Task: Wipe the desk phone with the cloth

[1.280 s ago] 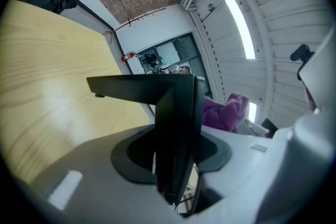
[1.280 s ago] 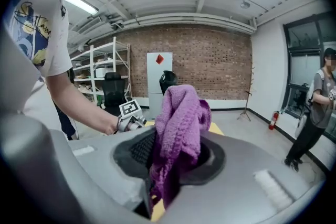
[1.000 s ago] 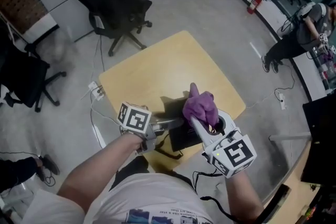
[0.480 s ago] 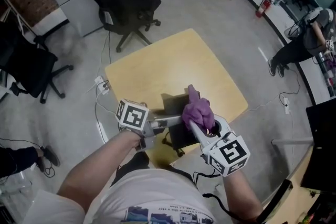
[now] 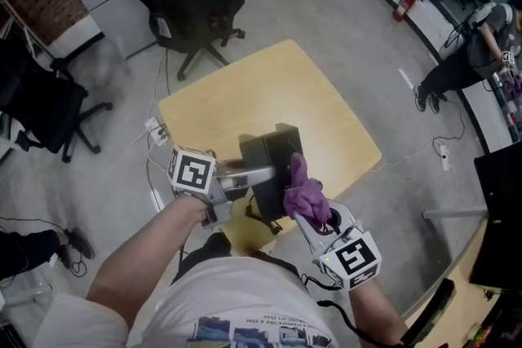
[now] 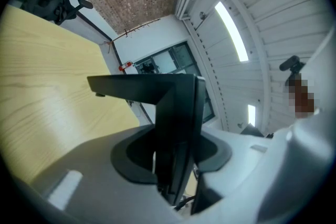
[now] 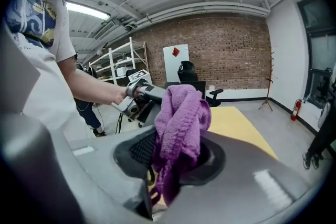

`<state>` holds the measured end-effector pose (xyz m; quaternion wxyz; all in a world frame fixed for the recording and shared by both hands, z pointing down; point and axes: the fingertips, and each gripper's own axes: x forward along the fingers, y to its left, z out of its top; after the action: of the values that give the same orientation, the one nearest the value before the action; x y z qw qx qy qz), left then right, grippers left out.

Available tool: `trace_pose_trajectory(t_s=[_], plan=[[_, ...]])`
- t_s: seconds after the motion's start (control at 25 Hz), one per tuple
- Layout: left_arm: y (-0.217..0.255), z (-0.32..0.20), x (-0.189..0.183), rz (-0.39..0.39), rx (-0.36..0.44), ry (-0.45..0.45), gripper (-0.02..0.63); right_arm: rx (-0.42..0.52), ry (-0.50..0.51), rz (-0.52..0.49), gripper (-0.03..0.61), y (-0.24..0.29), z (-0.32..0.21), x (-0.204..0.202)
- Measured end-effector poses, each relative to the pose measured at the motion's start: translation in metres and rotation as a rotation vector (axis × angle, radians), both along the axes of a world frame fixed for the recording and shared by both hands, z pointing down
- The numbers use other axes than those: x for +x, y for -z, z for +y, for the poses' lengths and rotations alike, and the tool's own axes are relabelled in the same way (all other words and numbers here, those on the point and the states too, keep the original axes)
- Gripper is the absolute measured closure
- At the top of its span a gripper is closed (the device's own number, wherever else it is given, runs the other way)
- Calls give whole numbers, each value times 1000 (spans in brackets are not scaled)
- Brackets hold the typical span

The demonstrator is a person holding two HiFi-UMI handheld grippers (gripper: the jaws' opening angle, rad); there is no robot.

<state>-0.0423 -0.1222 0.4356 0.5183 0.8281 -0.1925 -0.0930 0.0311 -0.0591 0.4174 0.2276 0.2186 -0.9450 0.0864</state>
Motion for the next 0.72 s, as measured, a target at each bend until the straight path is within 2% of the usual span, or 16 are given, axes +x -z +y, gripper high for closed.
trace_pose_trajectory(t_s=[0.16, 0.32, 0.52, 0.72], plan=[[2, -4, -1, -3, 6, -4, 434, 20, 14, -14, 474, 17, -5, 0], [6, 2, 1, 28, -20, -19, 434, 121, 31, -66, 474, 62, -26, -16], [5, 5, 1, -11, 10, -40, 434, 219, 28, -109, 474, 99, -63, -36], [7, 16, 8, -6, 14, -70, 434, 223, 25, -114, 474, 99, -80, -46]])
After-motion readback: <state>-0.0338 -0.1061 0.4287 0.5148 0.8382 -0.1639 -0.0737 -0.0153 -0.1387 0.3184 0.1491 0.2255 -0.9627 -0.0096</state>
